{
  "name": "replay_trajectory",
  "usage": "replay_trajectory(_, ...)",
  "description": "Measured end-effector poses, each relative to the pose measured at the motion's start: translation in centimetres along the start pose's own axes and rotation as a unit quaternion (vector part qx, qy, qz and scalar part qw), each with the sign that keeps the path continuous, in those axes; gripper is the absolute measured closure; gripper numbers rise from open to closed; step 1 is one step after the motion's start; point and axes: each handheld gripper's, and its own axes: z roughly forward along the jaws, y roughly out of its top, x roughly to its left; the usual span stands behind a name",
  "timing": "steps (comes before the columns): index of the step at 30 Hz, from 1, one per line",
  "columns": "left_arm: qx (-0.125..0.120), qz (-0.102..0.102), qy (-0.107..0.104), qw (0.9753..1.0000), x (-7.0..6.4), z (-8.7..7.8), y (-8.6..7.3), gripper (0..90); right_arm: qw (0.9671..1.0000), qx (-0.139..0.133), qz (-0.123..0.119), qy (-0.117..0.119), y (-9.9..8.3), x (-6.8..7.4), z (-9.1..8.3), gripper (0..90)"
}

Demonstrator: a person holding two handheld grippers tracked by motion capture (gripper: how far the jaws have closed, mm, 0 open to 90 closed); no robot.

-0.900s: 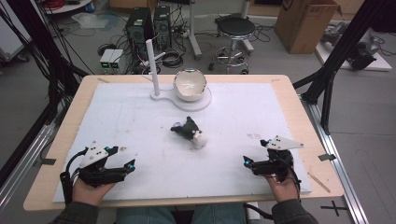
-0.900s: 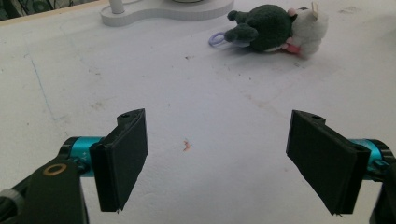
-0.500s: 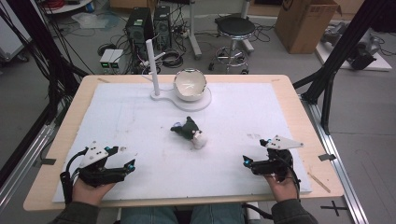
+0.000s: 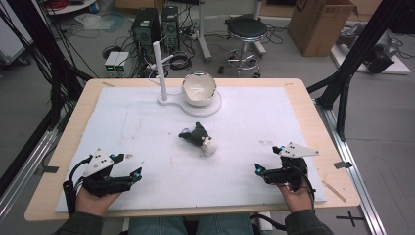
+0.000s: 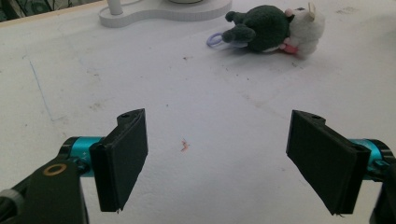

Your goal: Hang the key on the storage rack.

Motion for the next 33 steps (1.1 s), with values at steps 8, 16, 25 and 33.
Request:
replay_trajectory(8,-0.001,0.001,-0.001,1.0000,0.1,-0.1,-0.1,21.1,0.9999,-0.005,-0.002,0.009,0.7,0.1,0.0,6.9)
replay_trajectory(16,0.001,0.001,-0.001,1.0000,0.0,0.0,-0.1,21.1,0.9994,0.011,-0.014,0.029,1.9,0.6,0.9,6.9)
replay_trajectory(25,-0.002,-0.001,0.002,1.0000,0.2,-0.3,-0.2,21.1,0.9985,0.009,-0.027,0.047,4.4,0.8,1.0,6.9)
replay_trajectory(33,-0.004,-0.001,0.002,1.0000,0.2,-0.4,-0.2,21.0,0.9971,0.005,-0.032,0.069,6.8,0.8,1.0,6.9)
